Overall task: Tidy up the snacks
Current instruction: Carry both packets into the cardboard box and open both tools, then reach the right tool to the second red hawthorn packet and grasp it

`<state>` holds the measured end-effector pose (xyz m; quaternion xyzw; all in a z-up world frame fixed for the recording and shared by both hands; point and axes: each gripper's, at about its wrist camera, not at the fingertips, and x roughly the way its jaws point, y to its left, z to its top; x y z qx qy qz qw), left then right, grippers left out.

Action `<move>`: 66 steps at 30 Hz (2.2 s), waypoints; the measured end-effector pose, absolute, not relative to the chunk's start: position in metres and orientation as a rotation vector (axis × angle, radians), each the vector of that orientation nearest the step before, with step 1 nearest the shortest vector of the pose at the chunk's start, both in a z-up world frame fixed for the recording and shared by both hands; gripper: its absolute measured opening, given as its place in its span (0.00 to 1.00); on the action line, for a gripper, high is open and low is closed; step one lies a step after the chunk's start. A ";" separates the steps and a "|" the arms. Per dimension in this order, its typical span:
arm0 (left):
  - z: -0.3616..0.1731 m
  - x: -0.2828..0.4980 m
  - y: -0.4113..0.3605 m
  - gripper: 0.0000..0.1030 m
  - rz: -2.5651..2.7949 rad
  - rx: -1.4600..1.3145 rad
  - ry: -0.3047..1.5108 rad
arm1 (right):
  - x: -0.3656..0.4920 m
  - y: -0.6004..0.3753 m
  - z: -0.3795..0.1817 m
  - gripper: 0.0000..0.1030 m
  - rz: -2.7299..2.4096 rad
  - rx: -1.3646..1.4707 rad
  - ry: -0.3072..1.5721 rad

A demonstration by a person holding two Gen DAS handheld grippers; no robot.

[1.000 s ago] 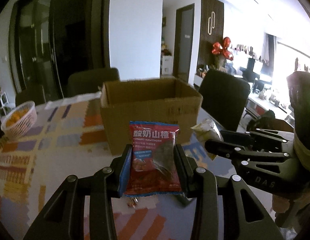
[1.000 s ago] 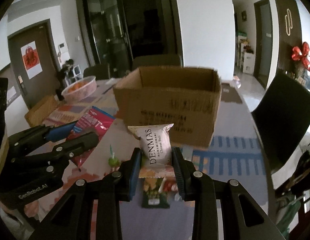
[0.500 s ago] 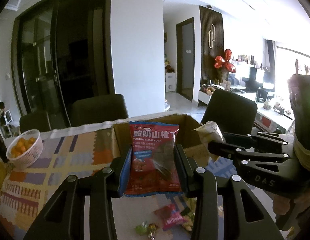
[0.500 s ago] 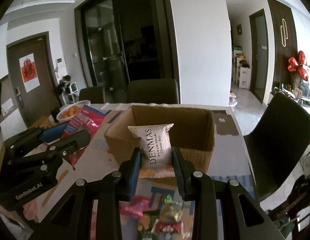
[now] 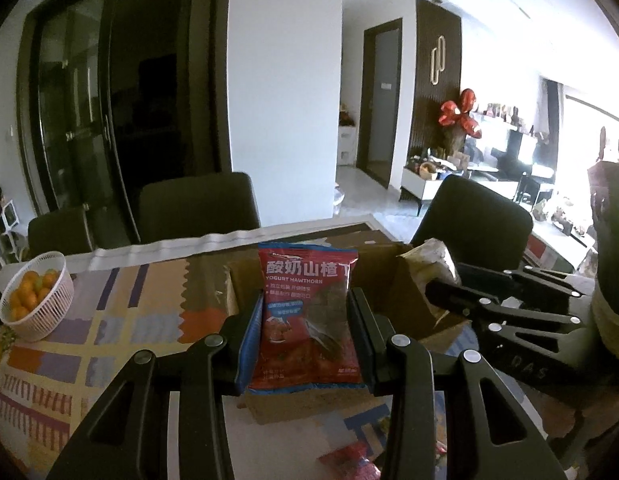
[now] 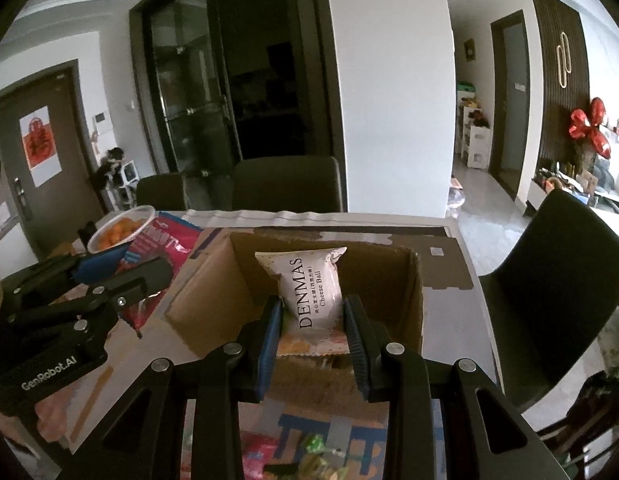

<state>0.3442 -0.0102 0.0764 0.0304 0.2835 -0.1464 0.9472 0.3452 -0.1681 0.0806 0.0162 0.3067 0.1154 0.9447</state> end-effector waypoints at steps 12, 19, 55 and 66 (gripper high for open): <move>0.057 0.403 -0.010 0.40 -0.287 0.028 0.723 | 0.393 -0.173 0.063 0.32 0.195 0.042 0.732; 0.064 0.390 -0.004 0.56 -0.255 0.030 0.693 | 0.386 -0.170 0.064 0.44 0.153 0.027 0.728; 0.030 0.227 0.037 0.65 -0.203 0.130 0.652 | 0.263 -0.125 0.036 0.48 0.337 0.030 0.738; -0.015 0.227 0.045 0.65 -0.222 0.109 0.759 | 0.262 -0.114 -0.002 0.48 0.349 0.019 0.844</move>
